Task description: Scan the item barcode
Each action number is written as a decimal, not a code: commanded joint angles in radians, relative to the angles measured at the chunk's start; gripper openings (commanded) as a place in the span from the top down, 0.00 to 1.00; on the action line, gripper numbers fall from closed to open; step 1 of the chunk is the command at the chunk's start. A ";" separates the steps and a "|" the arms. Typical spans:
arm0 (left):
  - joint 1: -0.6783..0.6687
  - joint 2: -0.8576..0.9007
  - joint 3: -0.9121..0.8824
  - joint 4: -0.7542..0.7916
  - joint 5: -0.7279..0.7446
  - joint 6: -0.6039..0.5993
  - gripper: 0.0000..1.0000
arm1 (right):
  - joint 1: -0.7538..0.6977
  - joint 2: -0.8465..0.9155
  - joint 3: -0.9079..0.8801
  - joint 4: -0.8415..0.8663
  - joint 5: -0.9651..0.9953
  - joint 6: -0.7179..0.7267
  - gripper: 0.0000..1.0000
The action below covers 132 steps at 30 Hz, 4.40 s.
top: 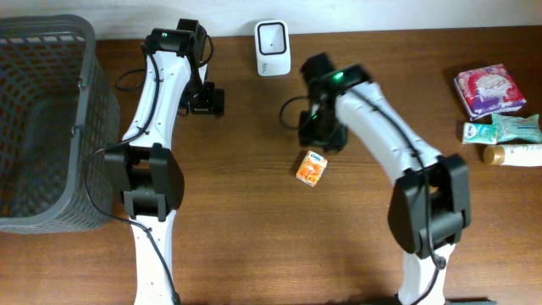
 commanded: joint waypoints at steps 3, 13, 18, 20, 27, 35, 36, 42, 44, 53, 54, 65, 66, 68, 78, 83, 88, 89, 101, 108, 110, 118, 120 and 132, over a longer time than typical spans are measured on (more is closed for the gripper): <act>0.001 0.006 -0.004 0.000 -0.011 -0.013 0.01 | 0.115 0.002 -0.114 0.080 0.287 0.295 0.59; 0.001 0.006 -0.004 0.000 -0.011 -0.013 0.01 | 0.150 0.003 -0.272 0.247 0.339 0.360 0.67; 0.001 0.006 -0.004 0.000 -0.011 -0.013 0.01 | 0.150 0.010 -0.317 0.302 0.319 0.360 0.85; 0.001 0.006 -0.004 0.000 -0.011 -0.013 0.01 | 0.150 0.008 -0.309 0.298 0.318 0.359 0.91; 0.001 0.006 -0.004 -0.001 -0.011 -0.013 0.01 | 0.148 0.003 -0.081 0.165 0.066 0.090 0.96; 0.001 0.006 -0.004 0.000 -0.011 -0.013 0.01 | -0.075 0.003 -0.040 0.173 -0.633 -0.338 0.96; 0.001 0.006 -0.004 -0.001 -0.011 -0.013 0.01 | -0.098 0.005 -0.064 0.182 -0.687 -0.367 0.96; 0.001 0.006 -0.004 0.000 -0.011 -0.013 0.01 | -0.242 0.007 -0.479 0.584 -0.898 -0.292 0.96; 0.001 0.006 -0.004 0.000 -0.011 -0.013 0.01 | -0.317 0.006 -0.496 0.548 -0.758 -0.262 0.95; 0.001 0.006 -0.004 0.000 -0.011 -0.013 0.01 | -0.418 0.004 -0.203 0.021 -0.584 -0.578 0.43; 0.001 0.006 -0.004 0.000 -0.011 -0.013 0.01 | -0.401 0.004 -0.200 0.017 -0.561 -0.578 0.36; 0.001 0.006 -0.004 0.000 -0.011 -0.013 0.01 | -0.198 0.005 -0.303 0.293 -0.346 -0.535 0.36; 0.001 0.006 -0.004 0.000 -0.011 -0.013 0.01 | -0.196 0.005 -0.317 0.313 -0.347 -0.520 0.37; 0.001 0.006 -0.004 0.000 -0.011 -0.013 0.01 | -0.196 0.005 -0.357 0.345 -0.347 -0.497 0.49; 0.001 0.006 -0.004 0.000 -0.011 -0.013 0.01 | -0.267 0.005 -0.323 0.426 -0.874 -0.514 0.96; 0.001 0.006 -0.004 0.000 -0.011 -0.013 0.01 | -0.314 0.005 -0.303 0.721 -1.448 -0.483 0.96; 0.001 0.006 -0.004 0.000 -0.011 -0.013 0.01 | -0.314 0.005 -0.303 0.938 -1.448 -0.238 0.96; 0.001 0.006 -0.004 -0.001 -0.011 -0.013 0.01 | -0.314 0.005 -0.303 1.047 -1.448 -0.124 0.96; 0.001 0.006 -0.004 0.000 -0.011 -0.013 0.01 | -0.271 0.006 -0.307 1.633 -1.448 0.380 0.96; 0.001 0.006 -0.004 0.000 -0.011 -0.013 0.01 | -0.269 0.006 -0.311 1.634 -1.389 0.383 0.96; 0.001 0.006 -0.004 0.000 -0.011 -0.013 0.01 | -0.269 0.006 -0.311 1.635 -1.249 0.396 0.96; 0.001 0.006 -0.004 0.000 -0.011 -0.013 0.01 | -0.216 0.005 -0.293 1.480 -0.655 0.180 0.96; 0.001 0.006 -0.004 0.000 -0.011 -0.013 0.01 | -0.214 0.005 -0.245 1.346 -0.554 0.074 0.96; 0.001 0.006 -0.004 0.000 -0.011 -0.013 0.01 | -0.088 0.037 0.063 1.052 0.414 -0.613 0.86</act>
